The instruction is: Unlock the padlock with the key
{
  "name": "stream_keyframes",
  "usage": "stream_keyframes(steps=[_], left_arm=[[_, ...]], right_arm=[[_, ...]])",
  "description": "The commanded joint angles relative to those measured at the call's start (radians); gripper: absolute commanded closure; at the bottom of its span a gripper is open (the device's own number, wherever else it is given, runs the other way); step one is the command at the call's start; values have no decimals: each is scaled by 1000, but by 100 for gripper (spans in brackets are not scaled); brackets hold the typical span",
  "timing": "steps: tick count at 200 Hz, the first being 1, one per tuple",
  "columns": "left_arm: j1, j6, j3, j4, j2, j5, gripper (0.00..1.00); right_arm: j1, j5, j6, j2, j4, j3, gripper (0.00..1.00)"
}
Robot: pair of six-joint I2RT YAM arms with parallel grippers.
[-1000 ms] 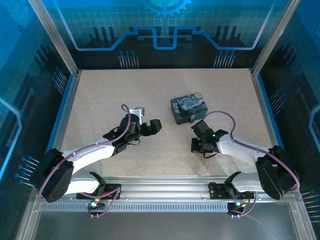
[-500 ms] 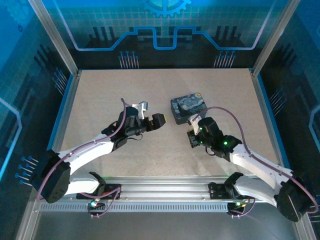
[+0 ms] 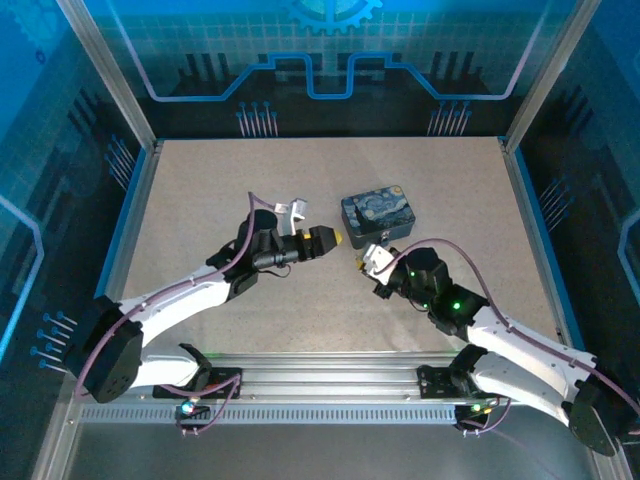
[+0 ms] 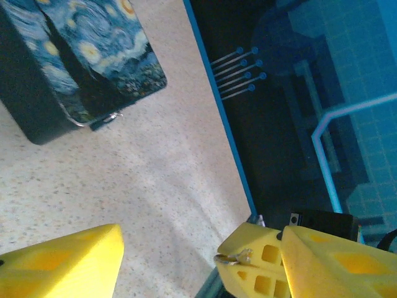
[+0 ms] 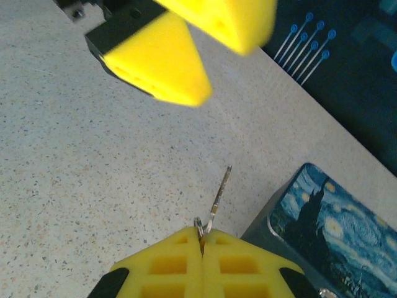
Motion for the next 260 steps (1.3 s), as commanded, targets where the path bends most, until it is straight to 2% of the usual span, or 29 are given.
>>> stream_keyframes(steps=[1,45,77,111,160,260], left_arm=[[-25,-26,41,82,50,58,35],[-51,-58,59,159,121,97,48],[-61,-62,58,146,125,76,47],[-66,-82,71,41,107,-1,44],[-81,-55,87,22,117,0,45],[-89,-50,100,30,142,9,60]], right_arm=[[25,19,-61,6,48,10,100],[42,40,-47,25,42,26,100],[48,124,-61,50,16,48,100],[69,227,-129,82,11,65,100],[70,161,-99,132,29,91,100],[70,110,-71,150,36,94,100]])
